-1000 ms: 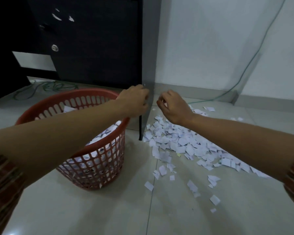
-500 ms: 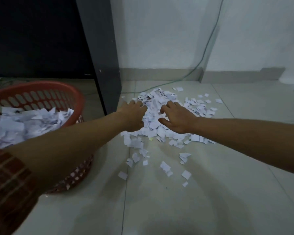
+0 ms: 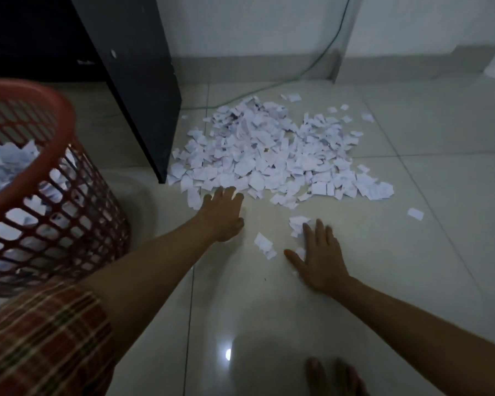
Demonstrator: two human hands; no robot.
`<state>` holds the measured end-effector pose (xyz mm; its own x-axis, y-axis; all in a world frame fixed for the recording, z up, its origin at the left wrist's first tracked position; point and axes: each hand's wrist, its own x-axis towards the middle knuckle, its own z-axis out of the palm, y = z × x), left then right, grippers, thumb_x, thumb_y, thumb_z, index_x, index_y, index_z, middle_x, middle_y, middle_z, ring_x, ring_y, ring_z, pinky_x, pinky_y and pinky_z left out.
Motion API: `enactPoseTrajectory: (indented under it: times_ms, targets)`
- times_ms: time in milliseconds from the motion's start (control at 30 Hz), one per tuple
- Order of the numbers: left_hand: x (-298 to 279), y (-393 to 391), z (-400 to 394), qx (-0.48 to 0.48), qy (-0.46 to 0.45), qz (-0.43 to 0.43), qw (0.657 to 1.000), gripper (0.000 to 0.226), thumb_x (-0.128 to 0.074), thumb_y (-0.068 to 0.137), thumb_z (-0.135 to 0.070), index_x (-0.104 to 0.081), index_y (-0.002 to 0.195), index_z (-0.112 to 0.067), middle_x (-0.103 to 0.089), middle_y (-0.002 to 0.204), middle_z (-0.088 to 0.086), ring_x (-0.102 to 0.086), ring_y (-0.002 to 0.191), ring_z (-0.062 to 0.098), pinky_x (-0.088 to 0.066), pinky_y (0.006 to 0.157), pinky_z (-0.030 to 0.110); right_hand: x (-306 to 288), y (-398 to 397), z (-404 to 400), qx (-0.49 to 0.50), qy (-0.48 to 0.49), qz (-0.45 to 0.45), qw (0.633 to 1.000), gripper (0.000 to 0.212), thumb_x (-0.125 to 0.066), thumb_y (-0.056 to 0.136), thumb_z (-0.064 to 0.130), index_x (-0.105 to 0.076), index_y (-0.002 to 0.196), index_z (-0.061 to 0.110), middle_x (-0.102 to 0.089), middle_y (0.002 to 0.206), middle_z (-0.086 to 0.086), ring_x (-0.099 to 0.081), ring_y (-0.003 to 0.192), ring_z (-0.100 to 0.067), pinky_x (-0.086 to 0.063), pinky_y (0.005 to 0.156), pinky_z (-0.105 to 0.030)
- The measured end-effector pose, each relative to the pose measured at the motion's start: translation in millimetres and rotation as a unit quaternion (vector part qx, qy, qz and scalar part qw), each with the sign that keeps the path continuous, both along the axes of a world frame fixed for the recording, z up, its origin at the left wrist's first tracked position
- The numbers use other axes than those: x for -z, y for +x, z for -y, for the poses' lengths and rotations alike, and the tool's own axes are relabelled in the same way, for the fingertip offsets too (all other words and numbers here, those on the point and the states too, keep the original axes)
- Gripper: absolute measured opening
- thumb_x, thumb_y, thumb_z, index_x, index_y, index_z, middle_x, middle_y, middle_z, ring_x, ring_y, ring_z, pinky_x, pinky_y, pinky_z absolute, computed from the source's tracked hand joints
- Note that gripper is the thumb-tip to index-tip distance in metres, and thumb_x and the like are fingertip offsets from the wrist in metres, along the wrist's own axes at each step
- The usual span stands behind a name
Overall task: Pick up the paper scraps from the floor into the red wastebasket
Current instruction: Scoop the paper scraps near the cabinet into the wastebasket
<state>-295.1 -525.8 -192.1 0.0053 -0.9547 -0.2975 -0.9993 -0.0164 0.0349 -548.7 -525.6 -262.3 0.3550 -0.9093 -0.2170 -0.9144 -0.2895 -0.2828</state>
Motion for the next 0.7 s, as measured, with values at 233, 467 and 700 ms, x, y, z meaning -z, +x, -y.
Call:
enactPoseTrajectory:
  times_ms: [233,467,700]
  targets:
    - [33.6,10.8,-13.3,-0.043,-0.015,-0.003,0.999,0.060,-0.034,0.101,-0.040,-0.015,0.151,-0.014,-0.004,0.161,0.011,0.000,0.147,0.033,-0.013,0.116,0.051,30.5,21.0,6.6,-0.074,-0.047,-0.060,0.994,0.089,0.008,0.081,0.076,0.006,0.154,0.025,0.015,0.161,-0.009,0.016,0.146,-0.036,0.009,0.111,-0.062]
    - [31.6,11.3,-7.8,-0.057,-0.042,-0.032,0.997,0.056,-0.032,0.103,-0.036,-0.016,0.152,-0.014,-0.002,0.161,0.012,-0.001,0.148,0.032,-0.011,0.117,0.051,27.3,54.5,48.3,-0.079,-0.044,-0.062,0.994,0.077,0.000,0.087,0.071,0.010,0.153,0.032,0.016,0.161,-0.007,0.020,0.145,-0.037,0.010,0.111,-0.063]
    - [39.0,40.8,-24.6,-0.071,-0.087,-0.065,0.992,0.051,-0.035,0.102,-0.026,-0.023,0.150,-0.013,-0.011,0.160,0.012,-0.008,0.147,0.033,-0.018,0.114,0.050,18.2,91.2,-28.4,-0.290,-0.082,0.011,0.953,0.079,-0.008,0.091,0.072,-0.009,0.155,0.026,0.000,0.162,-0.007,0.008,0.147,-0.038,-0.001,0.113,-0.065]
